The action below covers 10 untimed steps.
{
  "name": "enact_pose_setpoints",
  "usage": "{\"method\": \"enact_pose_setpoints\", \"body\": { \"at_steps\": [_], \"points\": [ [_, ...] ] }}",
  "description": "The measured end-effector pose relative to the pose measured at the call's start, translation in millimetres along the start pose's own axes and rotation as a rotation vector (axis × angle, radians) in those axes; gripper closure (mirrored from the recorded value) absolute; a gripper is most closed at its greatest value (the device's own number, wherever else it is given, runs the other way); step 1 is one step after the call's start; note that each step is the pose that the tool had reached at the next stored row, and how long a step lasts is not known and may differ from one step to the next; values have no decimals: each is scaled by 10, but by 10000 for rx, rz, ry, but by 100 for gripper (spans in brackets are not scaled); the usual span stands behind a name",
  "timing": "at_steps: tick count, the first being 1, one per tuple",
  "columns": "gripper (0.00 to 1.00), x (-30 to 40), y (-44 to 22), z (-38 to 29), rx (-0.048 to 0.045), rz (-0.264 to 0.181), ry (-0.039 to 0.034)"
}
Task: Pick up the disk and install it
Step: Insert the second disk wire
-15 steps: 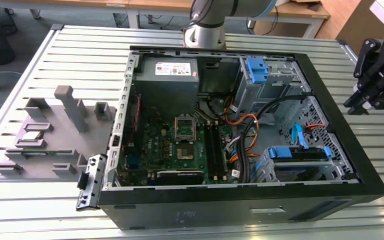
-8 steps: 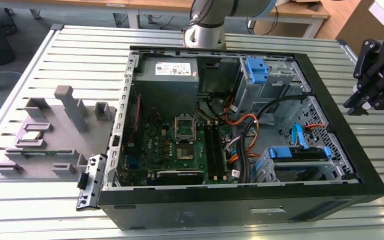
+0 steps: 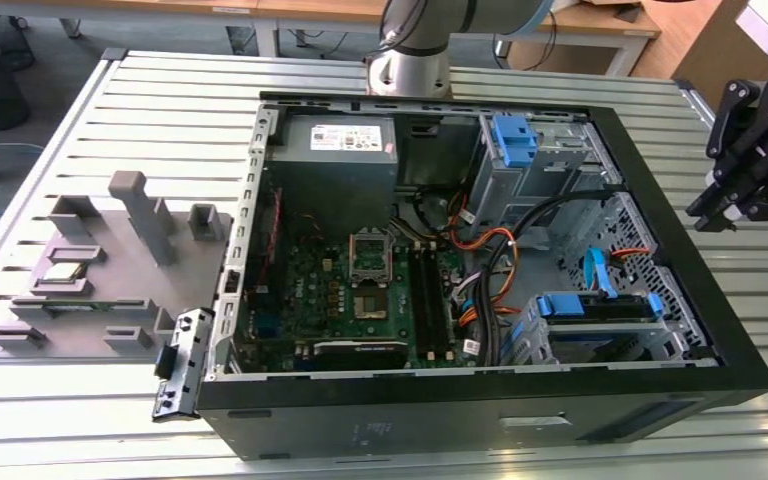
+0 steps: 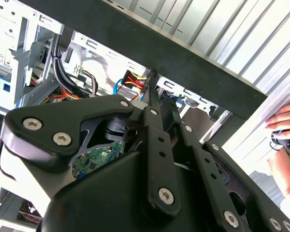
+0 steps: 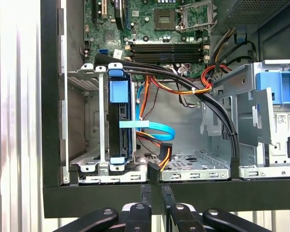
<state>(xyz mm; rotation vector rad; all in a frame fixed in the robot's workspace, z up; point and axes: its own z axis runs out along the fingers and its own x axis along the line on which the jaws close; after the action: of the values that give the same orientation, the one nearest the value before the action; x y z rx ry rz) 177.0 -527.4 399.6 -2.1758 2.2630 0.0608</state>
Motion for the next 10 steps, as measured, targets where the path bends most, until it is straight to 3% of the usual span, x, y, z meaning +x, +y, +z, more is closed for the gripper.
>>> {"method": "enact_pose_setpoints", "body": {
  "at_steps": [10],
  "points": [
    [76,1,21,7,8,2,-1]
  ]
}}
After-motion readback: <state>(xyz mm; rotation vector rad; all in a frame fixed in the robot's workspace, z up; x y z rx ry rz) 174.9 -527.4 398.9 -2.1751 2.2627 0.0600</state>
